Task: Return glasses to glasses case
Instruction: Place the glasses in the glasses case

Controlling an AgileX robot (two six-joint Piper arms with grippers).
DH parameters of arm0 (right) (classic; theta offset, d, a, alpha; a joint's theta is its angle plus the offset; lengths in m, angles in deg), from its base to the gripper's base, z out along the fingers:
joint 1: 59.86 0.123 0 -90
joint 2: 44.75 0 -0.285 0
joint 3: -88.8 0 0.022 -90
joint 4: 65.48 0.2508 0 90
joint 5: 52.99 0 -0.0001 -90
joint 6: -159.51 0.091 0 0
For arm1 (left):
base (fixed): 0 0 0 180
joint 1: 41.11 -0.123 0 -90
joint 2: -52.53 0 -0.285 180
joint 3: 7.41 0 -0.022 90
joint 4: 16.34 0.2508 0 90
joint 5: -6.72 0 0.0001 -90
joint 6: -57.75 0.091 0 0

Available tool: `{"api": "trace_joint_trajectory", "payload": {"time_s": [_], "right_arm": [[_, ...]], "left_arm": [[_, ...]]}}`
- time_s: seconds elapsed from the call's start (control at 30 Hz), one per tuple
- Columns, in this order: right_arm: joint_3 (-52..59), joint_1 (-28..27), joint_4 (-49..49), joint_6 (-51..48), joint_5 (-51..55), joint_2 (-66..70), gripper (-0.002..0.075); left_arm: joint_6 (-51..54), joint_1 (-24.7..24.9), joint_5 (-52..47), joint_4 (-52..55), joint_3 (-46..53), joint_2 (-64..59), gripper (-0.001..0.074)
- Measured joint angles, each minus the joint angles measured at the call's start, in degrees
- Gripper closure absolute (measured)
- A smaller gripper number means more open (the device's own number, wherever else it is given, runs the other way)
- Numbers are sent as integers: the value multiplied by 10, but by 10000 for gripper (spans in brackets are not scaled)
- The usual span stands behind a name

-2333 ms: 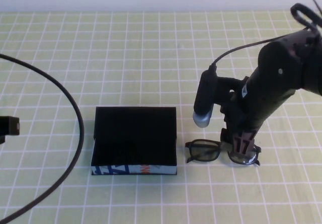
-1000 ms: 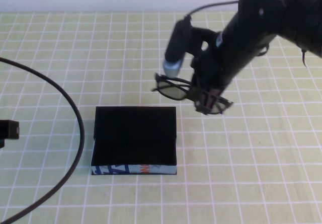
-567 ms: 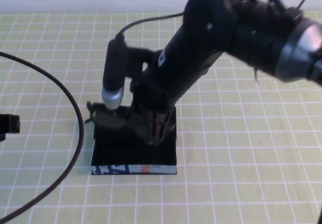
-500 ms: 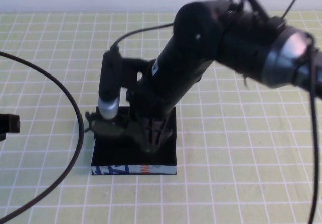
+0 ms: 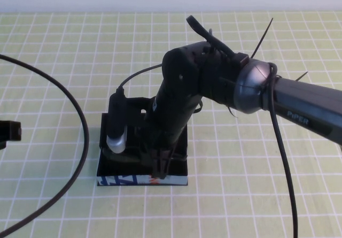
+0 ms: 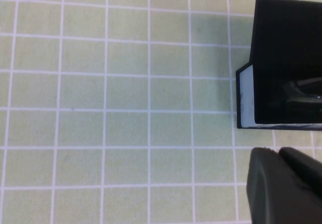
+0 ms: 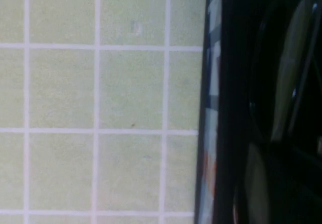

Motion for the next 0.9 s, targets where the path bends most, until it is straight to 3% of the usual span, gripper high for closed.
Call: {"api": "trace_joint_trajectory", "payload": {"time_s": [0.23, 0.5, 0.9], "right_arm": [[0, 0, -13, 10, -22, 1, 644], [-5, 0, -31, 14, -21, -6, 633], [-83, 0, -50, 78, 54, -82, 736]], "left_arm": [[5, 0, 0, 0, 0, 0, 738], [79, 0, -8, -16, 0, 0, 738], [316, 0, -31, -135, 0, 0, 738]]}}
